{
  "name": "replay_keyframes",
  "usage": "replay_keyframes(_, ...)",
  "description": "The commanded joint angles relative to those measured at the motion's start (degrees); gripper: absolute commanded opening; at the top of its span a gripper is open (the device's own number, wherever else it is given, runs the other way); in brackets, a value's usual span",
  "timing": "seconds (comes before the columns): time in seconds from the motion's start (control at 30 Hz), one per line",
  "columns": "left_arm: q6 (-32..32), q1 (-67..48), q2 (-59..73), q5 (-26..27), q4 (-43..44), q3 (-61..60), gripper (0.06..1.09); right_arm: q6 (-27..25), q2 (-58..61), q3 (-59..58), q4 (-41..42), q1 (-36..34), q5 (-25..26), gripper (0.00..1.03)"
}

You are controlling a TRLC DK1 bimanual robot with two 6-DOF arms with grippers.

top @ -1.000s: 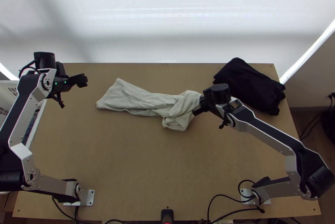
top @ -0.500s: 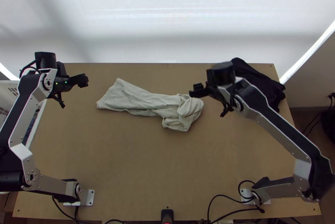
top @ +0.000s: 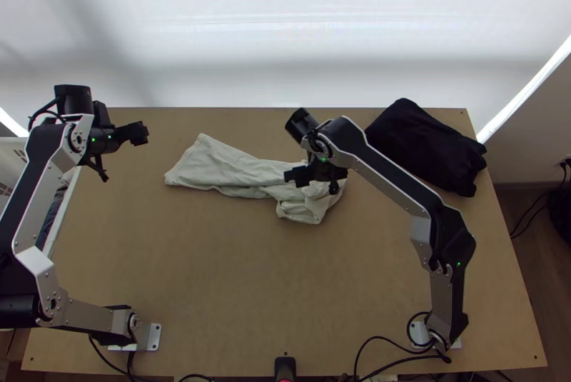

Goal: Fold the t-shirt

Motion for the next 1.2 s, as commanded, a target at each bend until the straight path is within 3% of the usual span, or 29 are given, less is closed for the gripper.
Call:
replay_keyframes(0.0, 0.25, 0.07, -0.66, 0.35, -0.82, 1.5, 1.04, 1.44, 1.58, 1.55, -1.43, 1.27, -1.3, 0.66)
replay_keyframes(0.2, 0.25, 0.25, -0.75, 0.35, -1.7, 2.29, 1.04, 1.35, 4.48, 0.76, -3.1, 1.53, -1.3, 0.65)
replay_keyframes(0.27, 0.25, 0.33, -0.84, 0.35, -2.05, 2.55, 1.04, 1.17, 4.48, 0.15, -2.48, 1.18, -0.94, 0.52)
replay_keyframes(0.37, 0.25, 0.69, -1.1, 0.35, -2.22, 2.64, 1.04, 1.0, 4.56, -1.35, -1.43, 0.3, -0.86, 0.51)
replay_keyframes(0.43, 0.25, 0.77, -1.19, 0.35, -2.4, 2.64, 1.04, 0.91, 3.86, -2.58, 0.68, -0.14, 0.37, 0.35)
replay_keyframes(0.47, 0.25, 0.77, -1.19, 0.35, -2.49, 2.64, 1.04, 1.26, 3.16, -3.54, 2.44, -0.67, 1.69, 0.13)
replay_keyframes(0.5, 0.25, 0.77, -1.28, 0.35, -2.57, 2.73, 1.04, 1.44, 2.19, -4.34, 4.02, -1.37, 1.87, 0.04)
replay_keyframes(0.87, 0.16, -0.11, -1.19, 0.35, -3.1, 3.25, 1.04, 0.91, -5.19, -8.55, 6.74, -7.61, 5.03, 0.03)
replay_keyframes(1.17, -0.19, -1.25, -0.93, 0.35, -3.19, 4.22, 1.04, -1.02, -6.95, -16.02, 13.78, -15.17, 9.34, 0.04)
